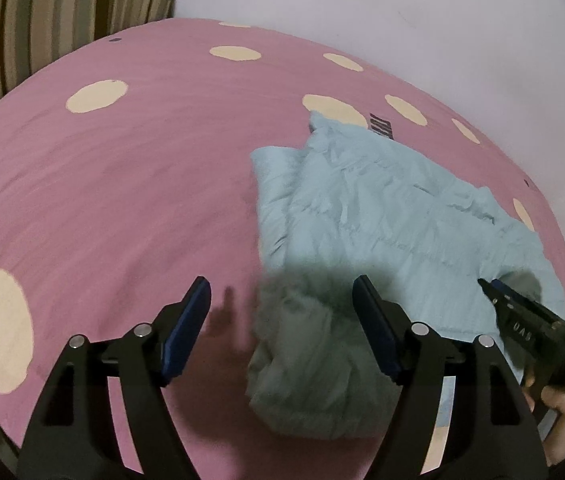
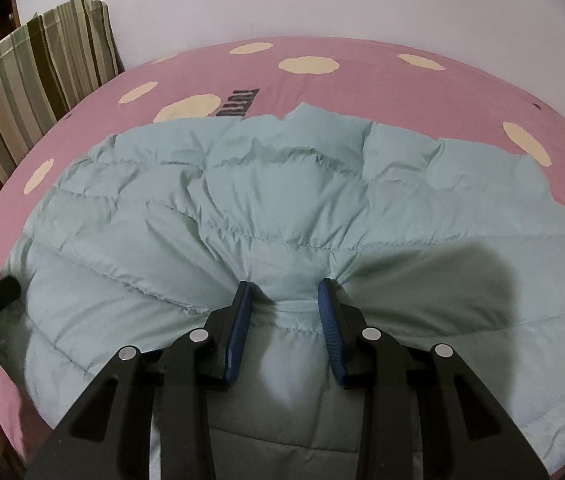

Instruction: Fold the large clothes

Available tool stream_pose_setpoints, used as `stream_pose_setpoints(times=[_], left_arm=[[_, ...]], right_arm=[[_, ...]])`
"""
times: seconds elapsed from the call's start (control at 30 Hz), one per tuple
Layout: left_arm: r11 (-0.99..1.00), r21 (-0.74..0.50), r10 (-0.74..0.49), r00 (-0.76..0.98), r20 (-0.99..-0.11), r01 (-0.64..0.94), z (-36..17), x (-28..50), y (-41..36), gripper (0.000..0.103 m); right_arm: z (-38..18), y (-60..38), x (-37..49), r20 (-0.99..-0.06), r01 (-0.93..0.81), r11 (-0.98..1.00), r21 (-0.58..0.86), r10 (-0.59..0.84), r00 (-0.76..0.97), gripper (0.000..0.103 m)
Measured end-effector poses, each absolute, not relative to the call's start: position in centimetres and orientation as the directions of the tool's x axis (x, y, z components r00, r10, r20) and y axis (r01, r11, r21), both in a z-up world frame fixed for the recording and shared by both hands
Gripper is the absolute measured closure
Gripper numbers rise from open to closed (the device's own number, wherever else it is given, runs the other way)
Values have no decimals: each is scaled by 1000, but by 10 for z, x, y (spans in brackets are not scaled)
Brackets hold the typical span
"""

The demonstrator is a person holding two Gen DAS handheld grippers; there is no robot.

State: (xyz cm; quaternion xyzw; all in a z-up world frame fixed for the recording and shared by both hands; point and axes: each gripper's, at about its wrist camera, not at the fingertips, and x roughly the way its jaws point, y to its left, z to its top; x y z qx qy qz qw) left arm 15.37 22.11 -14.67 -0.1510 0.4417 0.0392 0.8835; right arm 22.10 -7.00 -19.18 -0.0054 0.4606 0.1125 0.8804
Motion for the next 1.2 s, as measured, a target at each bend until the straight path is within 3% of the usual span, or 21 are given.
stream_pose_setpoints(times=[0.87,0.93,1.2], left_arm=[[951,-280,-178,515,-839,-128,-178,212,215,29],[960,-260,-171,517,-839,-104,-180,214,210,33],[962,-273,-227,531,-816,-9,-175,213,190,84]], right_arm=[[-203,-66,224,-811,-212,973,89,194,552,67],[-203,-67,224,-811,-212,973,89,194,552,67],[-203,-67,223,-810,-213,973,88,194,553,67]])
